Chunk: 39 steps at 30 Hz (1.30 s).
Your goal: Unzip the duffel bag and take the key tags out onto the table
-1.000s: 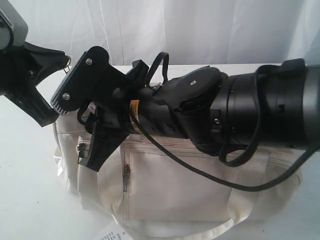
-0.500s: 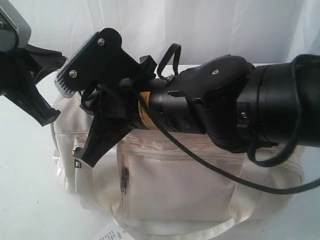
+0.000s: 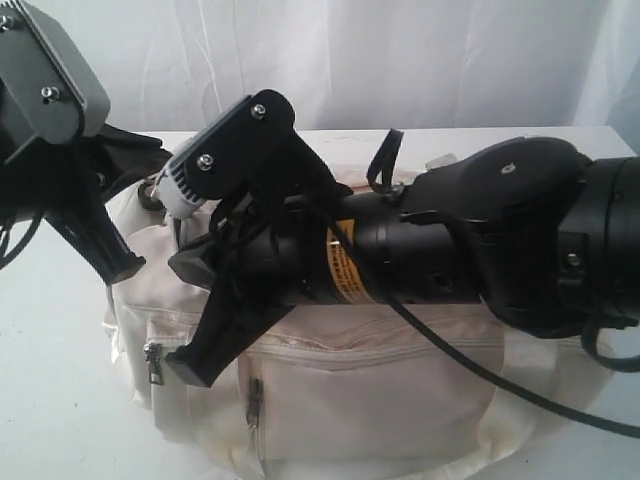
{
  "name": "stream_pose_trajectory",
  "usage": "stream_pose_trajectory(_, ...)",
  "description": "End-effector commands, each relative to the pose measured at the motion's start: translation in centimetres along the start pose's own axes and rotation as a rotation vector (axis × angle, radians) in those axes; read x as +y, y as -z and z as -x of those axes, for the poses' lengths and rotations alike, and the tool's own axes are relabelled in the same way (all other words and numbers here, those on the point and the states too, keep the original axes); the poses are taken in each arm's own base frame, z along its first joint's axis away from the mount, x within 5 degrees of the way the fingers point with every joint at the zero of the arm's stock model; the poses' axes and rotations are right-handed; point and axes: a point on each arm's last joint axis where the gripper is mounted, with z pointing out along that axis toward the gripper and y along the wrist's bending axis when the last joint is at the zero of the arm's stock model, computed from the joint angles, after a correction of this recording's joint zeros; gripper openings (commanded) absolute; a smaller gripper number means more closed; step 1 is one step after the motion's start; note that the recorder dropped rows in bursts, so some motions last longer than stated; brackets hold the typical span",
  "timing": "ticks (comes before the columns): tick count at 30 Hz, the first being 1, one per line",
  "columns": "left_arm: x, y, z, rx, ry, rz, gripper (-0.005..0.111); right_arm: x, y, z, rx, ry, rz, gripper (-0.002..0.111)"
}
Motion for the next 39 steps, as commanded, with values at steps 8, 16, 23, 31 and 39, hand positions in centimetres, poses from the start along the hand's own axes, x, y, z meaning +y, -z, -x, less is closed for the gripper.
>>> stream_pose_trajectory(8,1.9,-0.8,-1.7,0.156,-0.034,0.184,0.000,6.1,2.0,-2.1,0.060,-0.032,0.589,0.000)
stream_pose_trajectory(16,2.1,-1.7,-2.7,0.232,-0.079,0.215,0.000,6.9,2.6,-2.0,0.059,-0.035,0.700,0.000)
stream_pose_trajectory(23,2.4,-2.2,-3.5,0.292,-0.084,0.256,0.000,7.2,2.9,-2.0,0.058,-0.037,0.750,0.000)
stream_pose_trajectory(31,3.1,-2.0,-3.3,0.305,-0.082,0.305,0.000,7.6,3.3,-2.0,0.058,-0.038,0.812,0.000)
stream_pose_trajectory(39,4.0,-1.8,-3.4,0.308,-0.061,0.329,0.000,7.5,3.2,-2.0,0.058,-0.038,0.791,0.000)
